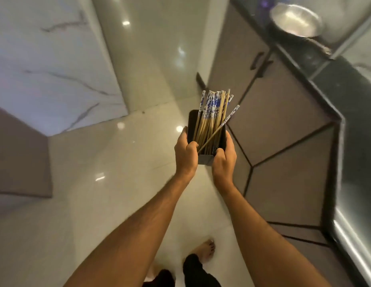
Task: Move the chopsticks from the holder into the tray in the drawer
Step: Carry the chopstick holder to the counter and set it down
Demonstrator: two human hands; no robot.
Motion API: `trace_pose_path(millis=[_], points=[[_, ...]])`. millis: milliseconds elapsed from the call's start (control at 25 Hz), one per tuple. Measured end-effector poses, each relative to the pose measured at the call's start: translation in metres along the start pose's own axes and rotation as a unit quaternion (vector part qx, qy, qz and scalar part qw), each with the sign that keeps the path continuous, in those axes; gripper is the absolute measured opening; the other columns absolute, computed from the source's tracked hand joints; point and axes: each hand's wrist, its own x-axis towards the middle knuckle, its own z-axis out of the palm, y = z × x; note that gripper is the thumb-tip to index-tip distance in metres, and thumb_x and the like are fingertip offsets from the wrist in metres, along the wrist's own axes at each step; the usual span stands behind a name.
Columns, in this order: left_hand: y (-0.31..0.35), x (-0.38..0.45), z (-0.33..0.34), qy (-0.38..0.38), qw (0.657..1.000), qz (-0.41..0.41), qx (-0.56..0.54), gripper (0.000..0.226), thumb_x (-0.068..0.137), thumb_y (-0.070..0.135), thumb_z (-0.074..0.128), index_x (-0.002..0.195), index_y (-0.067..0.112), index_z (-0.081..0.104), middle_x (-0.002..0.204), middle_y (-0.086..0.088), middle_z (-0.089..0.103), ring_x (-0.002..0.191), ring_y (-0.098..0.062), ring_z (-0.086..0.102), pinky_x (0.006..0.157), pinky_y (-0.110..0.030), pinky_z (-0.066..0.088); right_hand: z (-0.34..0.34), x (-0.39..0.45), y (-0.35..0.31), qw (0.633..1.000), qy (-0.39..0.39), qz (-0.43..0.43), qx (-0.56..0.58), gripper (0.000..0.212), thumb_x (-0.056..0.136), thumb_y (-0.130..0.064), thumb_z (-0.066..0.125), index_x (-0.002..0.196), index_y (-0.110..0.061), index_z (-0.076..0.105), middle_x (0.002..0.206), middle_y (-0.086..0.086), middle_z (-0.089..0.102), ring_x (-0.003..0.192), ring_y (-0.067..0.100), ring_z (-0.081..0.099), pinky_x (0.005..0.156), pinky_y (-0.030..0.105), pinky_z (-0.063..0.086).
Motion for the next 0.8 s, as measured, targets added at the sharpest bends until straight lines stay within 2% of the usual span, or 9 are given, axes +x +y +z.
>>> trace_pose_path(millis=[80,120,280,440,560,680,800], points=[[-0.008,-0.001,-0.073,0.056,0.998,-0.001,-0.018,0.051,0.082,-0.003,0.043,0.123,0.020,0.062,0.104,0.004,0.069,0.087,0.003,0.066,0.071,-0.012,0.052,0.062,-0.032,-0.007,0.998,-0.064,-0.011,0.008,0.060,0.085,0.009,0.037,0.135,-0.017,0.059,0.123,0.005,0.065,0.116,0.022,0.061,0.102,0.050,0.052],[-0.009,-0.004,-0.104,0.080,0.997,-0.006,-0.023,0.051,0.084,-0.007,0.043,0.122,0.020,0.062,0.103,0.004,0.069,0.084,0.004,0.065,0.068,-0.011,0.051,0.088,-0.046,-0.010,0.996,-0.090,-0.020,0.011,0.060,0.084,0.010,0.036,0.132,-0.018,0.059,0.120,0.005,0.065,0.114,0.022,0.061,0.100,0.050,0.052],[-0.022,-0.029,-0.251,0.187,0.981,0.000,-0.050,0.050,0.084,-0.004,0.042,0.124,0.018,0.062,0.107,-0.005,0.070,0.093,-0.010,0.066,0.072,-0.015,0.053,0.205,-0.125,-0.023,0.973,-0.227,-0.035,0.022,0.059,0.084,0.015,0.034,0.126,-0.017,0.061,0.113,0.009,0.066,0.106,0.026,0.062,0.095,0.056,0.053],[-0.034,-0.070,-0.373,0.300,0.952,0.006,-0.065,0.051,0.084,-0.001,0.043,0.123,0.024,0.063,0.110,-0.001,0.070,0.103,-0.014,0.066,0.081,-0.023,0.056,0.303,-0.206,-0.035,0.942,-0.333,-0.032,0.008,0.066,0.081,0.011,0.035,0.136,-0.017,0.058,0.124,0.006,0.066,0.118,0.022,0.061,0.104,0.052,0.051],[-0.041,-0.118,-0.458,0.404,0.909,0.008,-0.101,0.053,0.081,0.001,0.042,0.118,0.033,0.062,0.111,0.003,0.070,0.104,-0.011,0.066,0.082,-0.021,0.056,0.370,-0.280,-0.044,0.904,-0.426,-0.046,0.000,0.069,0.077,0.004,0.035,0.138,-0.019,0.057,0.128,0.005,0.065,0.121,0.023,0.060,0.105,0.052,0.050],[-0.053,-0.167,-0.538,0.499,0.858,-0.001,-0.119,0.054,0.082,0.005,0.042,0.129,0.023,0.060,0.117,0.000,0.068,0.109,-0.013,0.065,0.085,-0.026,0.058,0.426,-0.359,-0.054,0.859,-0.508,-0.061,-0.009,0.069,0.075,-0.001,0.034,0.137,-0.022,0.057,0.127,0.002,0.066,0.120,0.021,0.061,0.104,0.052,0.051],[-0.062,-0.216,-0.605,0.564,0.817,-0.002,-0.119,0.052,0.081,0.008,0.041,0.127,0.021,0.060,0.114,-0.001,0.069,0.107,-0.017,0.066,0.080,-0.026,0.060,0.473,-0.435,-0.062,0.820,-0.570,-0.053,-0.017,0.070,0.075,0.000,0.035,0.135,-0.026,0.059,0.127,0.000,0.066,0.121,0.019,0.061,0.105,0.050,0.051]])
